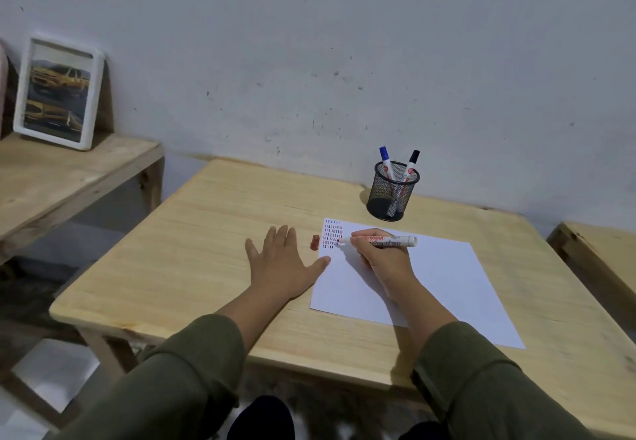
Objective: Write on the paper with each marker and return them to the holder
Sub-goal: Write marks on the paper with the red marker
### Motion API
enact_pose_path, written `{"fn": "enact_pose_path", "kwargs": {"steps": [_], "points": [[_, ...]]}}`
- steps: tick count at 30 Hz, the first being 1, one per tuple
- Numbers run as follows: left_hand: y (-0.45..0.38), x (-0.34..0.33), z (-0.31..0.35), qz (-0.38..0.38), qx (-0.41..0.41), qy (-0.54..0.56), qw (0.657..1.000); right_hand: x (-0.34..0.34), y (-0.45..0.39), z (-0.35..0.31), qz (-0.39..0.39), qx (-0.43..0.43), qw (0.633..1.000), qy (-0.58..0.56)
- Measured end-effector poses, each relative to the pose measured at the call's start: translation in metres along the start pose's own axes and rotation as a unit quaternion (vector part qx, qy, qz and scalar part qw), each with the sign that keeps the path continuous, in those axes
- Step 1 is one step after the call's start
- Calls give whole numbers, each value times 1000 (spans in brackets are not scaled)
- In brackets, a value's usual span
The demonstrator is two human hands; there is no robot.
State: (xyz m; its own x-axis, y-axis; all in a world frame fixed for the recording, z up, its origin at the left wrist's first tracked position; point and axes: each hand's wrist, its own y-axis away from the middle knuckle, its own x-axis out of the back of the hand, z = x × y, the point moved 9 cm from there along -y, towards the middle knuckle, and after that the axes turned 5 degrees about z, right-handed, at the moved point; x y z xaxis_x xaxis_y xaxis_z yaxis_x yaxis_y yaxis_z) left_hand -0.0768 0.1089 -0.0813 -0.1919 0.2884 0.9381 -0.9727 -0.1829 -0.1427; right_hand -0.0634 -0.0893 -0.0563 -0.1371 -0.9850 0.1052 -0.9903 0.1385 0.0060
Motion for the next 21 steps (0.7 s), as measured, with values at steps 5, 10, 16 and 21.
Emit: {"fn": "enact_pose_path", "kwargs": {"steps": [5, 10, 16, 21], "points": [[3, 2, 3, 5, -11, -14, 1000, -3, 3, -5, 5, 26, 999, 31], [4, 4, 3, 13, -6, -10, 1000, -3, 5, -7, 11, 37, 998, 48], [3, 5, 3, 14, -7, -14, 1000, -4, 3, -7, 12, 36, 997, 62], [3, 5, 3, 13, -5, -19, 1000, -5, 4, -7, 11, 38, 997, 62]]}}
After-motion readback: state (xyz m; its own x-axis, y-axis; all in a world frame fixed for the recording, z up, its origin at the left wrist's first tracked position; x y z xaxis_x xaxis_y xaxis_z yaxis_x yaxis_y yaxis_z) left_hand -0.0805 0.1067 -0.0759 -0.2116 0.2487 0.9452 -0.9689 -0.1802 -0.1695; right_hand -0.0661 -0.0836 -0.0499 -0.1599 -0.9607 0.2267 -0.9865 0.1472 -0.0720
